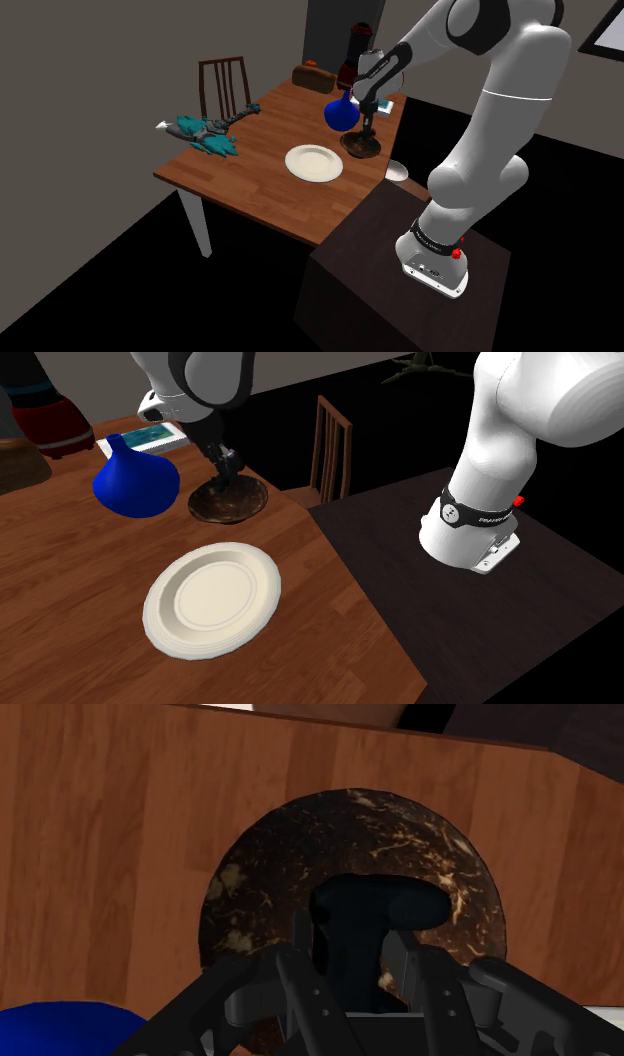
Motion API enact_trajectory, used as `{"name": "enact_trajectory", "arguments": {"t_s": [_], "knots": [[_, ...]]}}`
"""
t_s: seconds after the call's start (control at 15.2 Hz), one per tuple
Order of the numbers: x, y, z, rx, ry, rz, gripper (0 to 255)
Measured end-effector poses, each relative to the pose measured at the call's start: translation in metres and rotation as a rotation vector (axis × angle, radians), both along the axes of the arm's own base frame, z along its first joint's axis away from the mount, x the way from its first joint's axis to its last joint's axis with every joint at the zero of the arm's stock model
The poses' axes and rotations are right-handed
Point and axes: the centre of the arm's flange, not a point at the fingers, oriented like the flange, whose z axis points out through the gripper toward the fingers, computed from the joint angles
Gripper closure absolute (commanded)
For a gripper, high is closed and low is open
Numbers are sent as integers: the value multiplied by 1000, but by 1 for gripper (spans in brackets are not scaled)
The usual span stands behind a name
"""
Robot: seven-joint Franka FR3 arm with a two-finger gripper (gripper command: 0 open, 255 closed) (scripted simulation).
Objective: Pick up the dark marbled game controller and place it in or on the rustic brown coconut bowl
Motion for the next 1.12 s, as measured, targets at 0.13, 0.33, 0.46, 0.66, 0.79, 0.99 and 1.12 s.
{"name": "enact_trajectory", "arguments": {"t_s": [0.13, 0.33, 0.46, 0.66, 0.79, 0.99, 1.12], "knots": [[0, 1, 10, 0, 0, 0, 255], [0, 0, 27, 0, 0, 0, 255], [6, 2, 31, 0, 0, 0, 255], [11, 3, 20, 0, 1, 0, 255], [11, 3, 10, 0, 1, 0, 255], [11, 3, -6, 0, 1, 0, 255], [12, 3, -15, 0, 1, 0, 255]]}}
